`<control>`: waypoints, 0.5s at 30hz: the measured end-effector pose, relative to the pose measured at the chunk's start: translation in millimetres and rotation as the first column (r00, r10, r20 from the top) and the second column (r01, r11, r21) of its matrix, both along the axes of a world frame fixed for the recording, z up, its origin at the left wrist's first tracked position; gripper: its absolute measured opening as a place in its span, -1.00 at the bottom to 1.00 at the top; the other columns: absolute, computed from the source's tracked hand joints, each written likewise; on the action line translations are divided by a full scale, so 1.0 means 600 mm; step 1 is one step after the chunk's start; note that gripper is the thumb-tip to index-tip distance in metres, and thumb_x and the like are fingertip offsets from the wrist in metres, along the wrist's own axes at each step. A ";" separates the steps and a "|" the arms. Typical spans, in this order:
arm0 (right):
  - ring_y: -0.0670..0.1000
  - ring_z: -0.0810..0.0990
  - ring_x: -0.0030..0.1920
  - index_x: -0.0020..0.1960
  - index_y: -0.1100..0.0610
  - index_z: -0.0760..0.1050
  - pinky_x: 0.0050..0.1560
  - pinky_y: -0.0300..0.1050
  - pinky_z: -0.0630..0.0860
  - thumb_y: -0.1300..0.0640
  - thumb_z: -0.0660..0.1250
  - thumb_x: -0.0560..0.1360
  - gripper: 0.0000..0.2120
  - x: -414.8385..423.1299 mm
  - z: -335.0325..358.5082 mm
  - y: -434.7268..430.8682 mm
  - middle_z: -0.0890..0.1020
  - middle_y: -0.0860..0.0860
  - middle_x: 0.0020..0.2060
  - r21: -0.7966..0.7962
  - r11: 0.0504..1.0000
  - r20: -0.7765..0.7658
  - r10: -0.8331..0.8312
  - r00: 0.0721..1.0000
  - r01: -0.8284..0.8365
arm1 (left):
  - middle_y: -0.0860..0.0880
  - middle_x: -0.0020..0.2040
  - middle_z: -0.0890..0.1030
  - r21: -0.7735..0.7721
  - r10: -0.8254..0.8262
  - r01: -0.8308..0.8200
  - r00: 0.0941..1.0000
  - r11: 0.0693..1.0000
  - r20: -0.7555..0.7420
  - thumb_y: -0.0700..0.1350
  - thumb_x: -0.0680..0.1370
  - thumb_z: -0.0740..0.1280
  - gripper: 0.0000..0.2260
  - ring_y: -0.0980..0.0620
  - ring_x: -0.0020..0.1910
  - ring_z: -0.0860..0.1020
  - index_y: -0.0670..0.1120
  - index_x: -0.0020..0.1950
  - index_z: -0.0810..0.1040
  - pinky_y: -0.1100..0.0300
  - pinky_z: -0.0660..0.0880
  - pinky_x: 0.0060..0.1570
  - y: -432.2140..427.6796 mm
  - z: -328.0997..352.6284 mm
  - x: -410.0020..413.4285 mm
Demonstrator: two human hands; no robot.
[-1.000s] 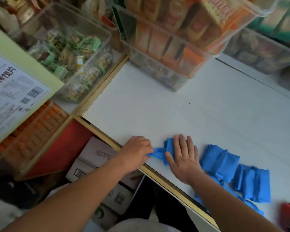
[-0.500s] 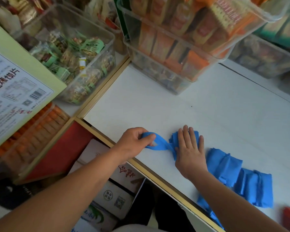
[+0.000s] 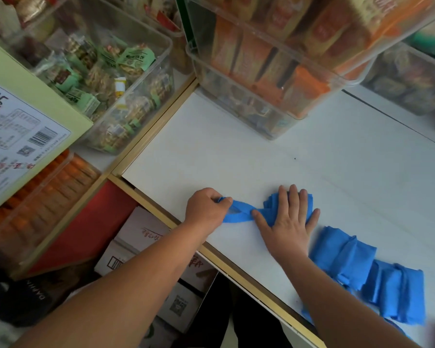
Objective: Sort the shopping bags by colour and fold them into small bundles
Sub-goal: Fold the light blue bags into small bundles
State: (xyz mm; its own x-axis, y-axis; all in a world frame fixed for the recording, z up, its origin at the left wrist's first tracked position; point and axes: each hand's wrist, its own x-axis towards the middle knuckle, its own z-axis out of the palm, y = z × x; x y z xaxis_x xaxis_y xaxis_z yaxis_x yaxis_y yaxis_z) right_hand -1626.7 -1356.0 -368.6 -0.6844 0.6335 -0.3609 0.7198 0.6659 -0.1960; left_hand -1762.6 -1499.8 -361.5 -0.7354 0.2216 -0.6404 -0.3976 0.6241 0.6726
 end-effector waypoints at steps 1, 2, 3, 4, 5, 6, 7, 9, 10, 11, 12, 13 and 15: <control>-0.02 -0.39 0.60 0.65 -0.04 -0.19 0.56 0.25 -0.36 -0.45 -0.06 0.58 -0.19 -0.001 -0.001 0.010 -0.19 -0.07 0.64 0.012 1.000 0.002 0.021 1.000 -0.021 | 0.00 -0.08 0.64 -0.038 -0.082 0.080 0.994 0.996 -0.076 0.04 0.53 0.48 -0.82 0.00 -0.09 0.64 -0.05 -0.04 0.61 0.07 0.64 -0.10 0.003 0.002 -0.003; -0.01 -0.37 0.60 0.66 -0.03 -0.17 0.57 0.27 -0.32 -0.43 -0.08 0.59 -0.21 0.000 -0.003 0.017 -0.16 -0.06 0.65 0.028 0.999 0.001 0.047 0.999 -0.047 | 0.02 -0.04 0.61 -0.095 -0.178 0.163 0.966 0.982 -0.187 0.01 0.53 0.47 -0.82 0.02 -0.06 0.61 -0.06 0.01 0.59 0.14 0.57 -0.10 0.005 0.007 -0.004; 0.00 -0.35 0.61 0.66 -0.02 -0.13 0.57 0.28 -0.28 -0.41 -0.08 0.61 -0.23 0.002 -0.005 0.020 -0.13 -0.05 0.65 0.045 0.997 -0.004 0.070 0.998 -0.070 | 0.02 0.03 0.56 -0.142 -0.272 0.237 0.901 0.961 -0.338 -0.03 0.53 0.46 -0.81 0.04 -0.02 0.56 -0.07 0.06 0.57 0.19 0.50 -0.09 0.005 0.014 -0.007; 0.01 -0.33 0.62 0.66 -0.01 -0.11 0.58 0.30 -0.25 -0.40 -0.09 0.62 -0.25 0.004 -0.006 0.021 -0.10 -0.04 0.65 0.058 0.994 -0.008 0.088 0.996 -0.087 | 0.02 0.08 0.52 -0.167 -0.359 0.320 0.781 0.933 -0.510 -0.08 0.54 0.45 -0.82 0.04 0.02 0.52 -0.07 0.09 0.54 0.19 0.48 -0.07 0.001 0.023 -0.009; 0.02 -0.32 0.62 0.66 0.00 -0.09 0.57 0.31 -0.24 -0.38 -0.09 0.63 -0.27 0.006 -0.007 0.021 -0.09 -0.03 0.65 0.061 0.993 -0.006 0.097 0.995 -0.096 | 0.01 0.09 0.50 -0.188 -0.446 0.440 0.608 0.878 -0.657 -0.14 0.55 0.44 -0.84 0.03 0.04 0.49 -0.08 0.08 0.53 0.15 0.50 -0.05 -0.004 0.034 -0.010; 0.02 -0.33 0.62 0.65 0.00 -0.10 0.57 0.31 -0.24 -0.37 -0.10 0.63 -0.28 0.007 -0.009 0.021 -0.10 -0.03 0.65 0.057 0.993 0.001 0.099 0.995 -0.099 | -0.01 0.09 0.51 -0.237 -0.538 0.588 0.410 0.773 -0.737 -0.17 0.56 0.42 -0.89 -0.01 0.05 0.49 -0.10 0.05 0.54 0.08 0.54 -0.02 -0.013 0.037 -0.012; 0.02 -0.34 0.61 0.65 0.00 -0.10 0.57 0.31 -0.26 -0.36 -0.11 0.64 -0.29 0.007 -0.011 0.022 -0.11 -0.03 0.65 0.055 0.994 0.006 0.096 0.995 -0.096 | -0.03 0.10 0.54 -0.308 -0.615 0.707 0.224 0.637 -0.756 -0.16 0.57 0.40 -0.91 -0.05 0.07 0.51 -0.11 0.05 0.56 0.02 0.55 0.06 -0.023 0.034 -0.012; 0.01 -0.34 0.61 0.65 -0.01 -0.08 0.57 0.31 -0.26 -0.35 -0.10 0.64 -0.30 0.005 -0.012 0.022 -0.10 -0.03 0.65 0.060 0.995 0.007 0.084 0.996 -0.084 | -0.02 0.23 0.56 -0.427 -0.731 0.788 0.042 0.443 -0.681 -0.06 0.58 0.39 -0.78 -0.08 0.21 0.52 -0.12 0.18 0.57 -0.03 0.47 0.31 -0.039 0.015 -0.016; 0.01 -0.33 0.62 0.64 -0.01 -0.04 0.57 0.31 -0.25 -0.35 -0.08 0.64 -0.31 0.004 -0.013 0.021 -0.08 -0.03 0.65 0.062 0.995 0.001 0.080 0.997 -0.080 | -0.01 0.29 0.54 -0.436 -0.768 0.798 0.051 0.416 -0.638 -0.02 0.58 0.40 -0.69 -0.08 0.28 0.50 -0.12 0.27 0.54 -0.04 0.43 0.37 -0.046 0.003 -0.021; 0.01 -0.31 0.62 0.63 -0.01 -0.01 0.57 0.31 -0.23 -0.35 -0.07 0.64 -0.32 0.002 -0.013 0.020 -0.06 -0.03 0.64 0.061 0.995 -0.004 0.075 0.997 -0.075 | 0.00 0.33 0.52 -0.420 -0.787 0.805 0.091 0.419 -0.610 0.00 0.58 0.41 -0.63 -0.07 0.31 0.49 -0.11 0.33 0.52 -0.04 0.44 0.37 -0.052 -0.006 -0.026; 0.01 -0.30 0.62 0.62 -0.02 0.02 0.56 0.32 -0.22 -0.35 -0.05 0.64 -0.33 0.001 -0.013 0.021 -0.04 -0.04 0.64 0.059 0.996 -0.006 0.067 0.998 -0.066 | 0.01 0.35 0.51 -0.403 -0.796 0.813 0.118 0.421 -0.593 0.01 0.57 0.42 -0.59 -0.06 0.32 0.48 -0.10 0.36 0.50 -0.03 0.46 0.34 -0.054 -0.012 -0.030; 0.01 -0.30 0.62 0.61 -0.02 0.05 0.56 0.32 -0.22 -0.34 -0.03 0.64 -0.35 -0.002 -0.014 0.022 -0.02 -0.04 0.63 0.055 0.997 -0.005 0.058 0.998 -0.057 | 0.01 0.34 0.50 -0.399 -0.805 0.820 0.122 0.412 -0.581 0.01 0.55 0.44 -0.56 -0.05 0.31 0.47 -0.09 0.38 0.49 0.00 0.48 0.31 -0.054 -0.015 -0.034; 0.00 -0.31 0.61 0.58 -0.03 0.06 0.55 0.32 -0.22 -0.33 -0.01 0.64 -0.38 -0.005 -0.013 0.023 -0.02 -0.05 0.62 0.047 0.998 0.001 0.050 0.999 -0.050 | 0.01 0.28 0.49 -0.417 -0.812 0.823 0.089 0.387 -0.577 0.02 0.51 0.48 -0.55 -0.05 0.23 0.46 -0.08 0.35 0.52 0.02 0.47 0.23 -0.047 -0.021 -0.042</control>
